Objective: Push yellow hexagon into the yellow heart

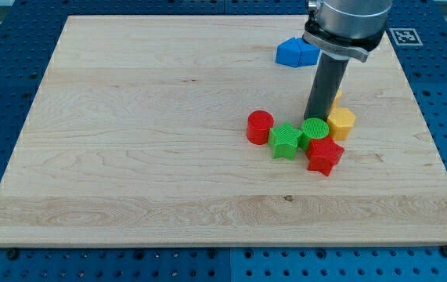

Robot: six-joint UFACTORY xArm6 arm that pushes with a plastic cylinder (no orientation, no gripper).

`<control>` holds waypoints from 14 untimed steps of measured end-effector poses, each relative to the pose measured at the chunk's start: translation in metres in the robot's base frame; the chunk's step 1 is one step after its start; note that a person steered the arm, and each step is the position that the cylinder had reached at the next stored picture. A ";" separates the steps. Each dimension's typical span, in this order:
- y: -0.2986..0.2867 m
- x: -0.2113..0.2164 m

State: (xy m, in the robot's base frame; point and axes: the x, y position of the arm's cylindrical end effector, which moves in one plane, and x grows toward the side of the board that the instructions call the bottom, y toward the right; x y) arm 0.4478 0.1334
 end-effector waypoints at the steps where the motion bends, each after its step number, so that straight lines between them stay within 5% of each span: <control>1: 0.000 0.000; 5: 0.061 0.004; 10: 0.054 0.075; 14: 0.095 0.079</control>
State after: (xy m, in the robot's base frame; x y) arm 0.5265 0.2283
